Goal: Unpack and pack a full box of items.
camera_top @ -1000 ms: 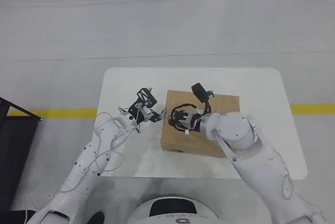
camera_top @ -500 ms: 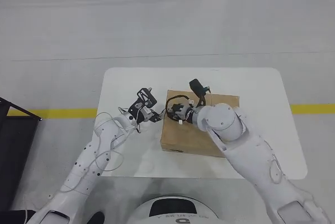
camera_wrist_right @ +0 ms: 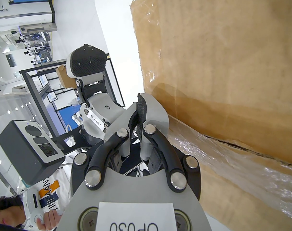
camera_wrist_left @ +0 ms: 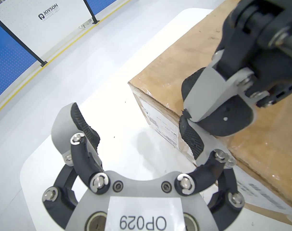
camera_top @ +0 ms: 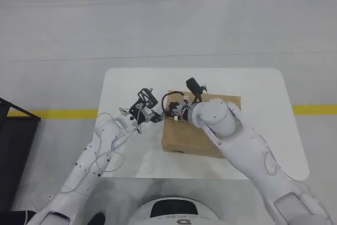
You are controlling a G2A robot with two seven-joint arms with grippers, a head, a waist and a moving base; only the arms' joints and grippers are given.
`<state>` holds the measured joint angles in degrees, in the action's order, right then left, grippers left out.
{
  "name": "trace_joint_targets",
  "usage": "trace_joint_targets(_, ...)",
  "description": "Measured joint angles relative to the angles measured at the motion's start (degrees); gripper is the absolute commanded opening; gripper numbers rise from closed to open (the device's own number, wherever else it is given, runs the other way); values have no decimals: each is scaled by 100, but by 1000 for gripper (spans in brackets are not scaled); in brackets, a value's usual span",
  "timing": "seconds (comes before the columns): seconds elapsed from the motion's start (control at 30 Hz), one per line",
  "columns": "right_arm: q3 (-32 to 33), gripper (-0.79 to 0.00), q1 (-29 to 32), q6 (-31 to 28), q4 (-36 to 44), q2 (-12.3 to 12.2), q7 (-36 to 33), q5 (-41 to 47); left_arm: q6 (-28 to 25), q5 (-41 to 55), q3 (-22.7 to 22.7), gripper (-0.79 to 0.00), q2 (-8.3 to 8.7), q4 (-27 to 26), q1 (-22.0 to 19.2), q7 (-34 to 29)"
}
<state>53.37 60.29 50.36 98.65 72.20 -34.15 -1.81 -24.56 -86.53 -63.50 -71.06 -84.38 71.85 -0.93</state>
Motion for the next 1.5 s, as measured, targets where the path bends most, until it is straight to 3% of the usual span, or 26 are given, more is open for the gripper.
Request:
trace_joint_targets(0.27, 85, -785, 1, 339, 16, -97, -268, -203, 0, 0, 0, 0, 0, 0, 0, 0)
trace_joint_targets(0.83, 163, -785, -33, 434, -22, -237, -484, -512, 0, 0, 0, 0, 0, 0, 0, 0)
trace_joint_targets(1.1, 707, -785, 379, 361, 530, -423, -599, -590, 0, 0, 0, 0, 0, 0, 0, 0)
trace_joint_targets(1.37, 1400, -785, 1299, -128, 1544, -604, -616, -491, 0, 0, 0, 0, 0, 0, 0, 0)
trace_joint_targets(1.5, 1284, -785, 1427, -199, 1554, -664, -824, -739, 0, 0, 0, 0, 0, 0, 0, 0)
